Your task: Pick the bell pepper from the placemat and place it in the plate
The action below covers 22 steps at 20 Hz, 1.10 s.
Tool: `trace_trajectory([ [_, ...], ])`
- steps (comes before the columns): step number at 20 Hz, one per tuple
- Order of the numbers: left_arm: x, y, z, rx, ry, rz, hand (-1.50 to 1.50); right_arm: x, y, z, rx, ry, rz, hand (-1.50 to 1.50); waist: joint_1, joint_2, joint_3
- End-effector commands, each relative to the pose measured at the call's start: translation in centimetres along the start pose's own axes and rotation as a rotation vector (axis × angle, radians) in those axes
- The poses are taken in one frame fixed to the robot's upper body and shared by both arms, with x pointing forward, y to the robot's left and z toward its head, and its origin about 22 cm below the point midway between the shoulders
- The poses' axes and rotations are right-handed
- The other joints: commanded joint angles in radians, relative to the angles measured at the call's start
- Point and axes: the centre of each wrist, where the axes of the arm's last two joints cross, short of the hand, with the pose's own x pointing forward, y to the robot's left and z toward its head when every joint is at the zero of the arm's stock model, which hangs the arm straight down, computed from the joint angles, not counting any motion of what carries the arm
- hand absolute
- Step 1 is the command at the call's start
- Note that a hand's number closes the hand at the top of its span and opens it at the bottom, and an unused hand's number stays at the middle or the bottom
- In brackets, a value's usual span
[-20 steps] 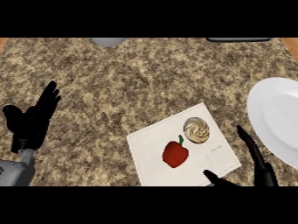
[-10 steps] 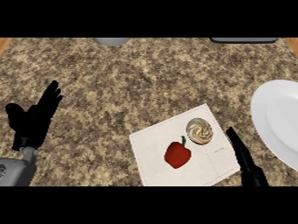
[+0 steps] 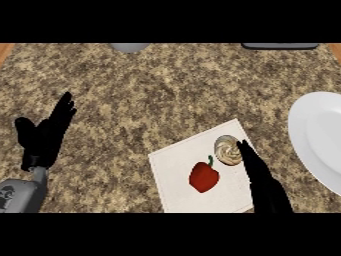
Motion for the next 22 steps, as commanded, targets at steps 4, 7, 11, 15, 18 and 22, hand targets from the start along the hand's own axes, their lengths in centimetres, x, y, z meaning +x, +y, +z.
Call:
trace_trajectory([
  [4, -0.3, 0.1, -1.1, -0.003, -0.005, 0.001, 0.0, 1.3, -0.3, -0.8, 0.093, 0.095, 0.126, -1.5, -0.004, 0.001, 0.001],
  [7, -0.8, 0.6, -0.9, -0.011, 0.005, 0.006, 0.0, 2.5, 2.8, -1.5, 0.125, 0.107, 0.174, -1.5, -0.002, 0.001, 0.001],
  [11, 0.2, 0.2, -1.7, -0.004, 0.005, -0.009, 0.0, 3.7, 1.3, -4.5, 0.178, 0.149, 0.155, -1.5, -0.002, 0.001, 0.001],
  [15, 0.9, 0.9, -0.7, -0.008, 0.009, 0.009, 0.0, 2.0, 2.5, -3.8, 0.201, 0.165, 0.182, -1.5, -0.002, -0.001, 0.001],
  [18, 2.1, 0.4, 0.8, -0.006, -0.009, 0.005, 0.0, 1.5, 2.7, -4.9, 0.199, 0.202, 0.204, -1.5, 0.001, -0.001, 0.001],
  [22, -0.6, -0.4, -0.5, -0.002, -0.002, 0.018, 0.0, 3.5, 3.6, -7.0, 0.194, 0.195, 0.237, -1.5, -0.001, 0.0, 0.001],
])
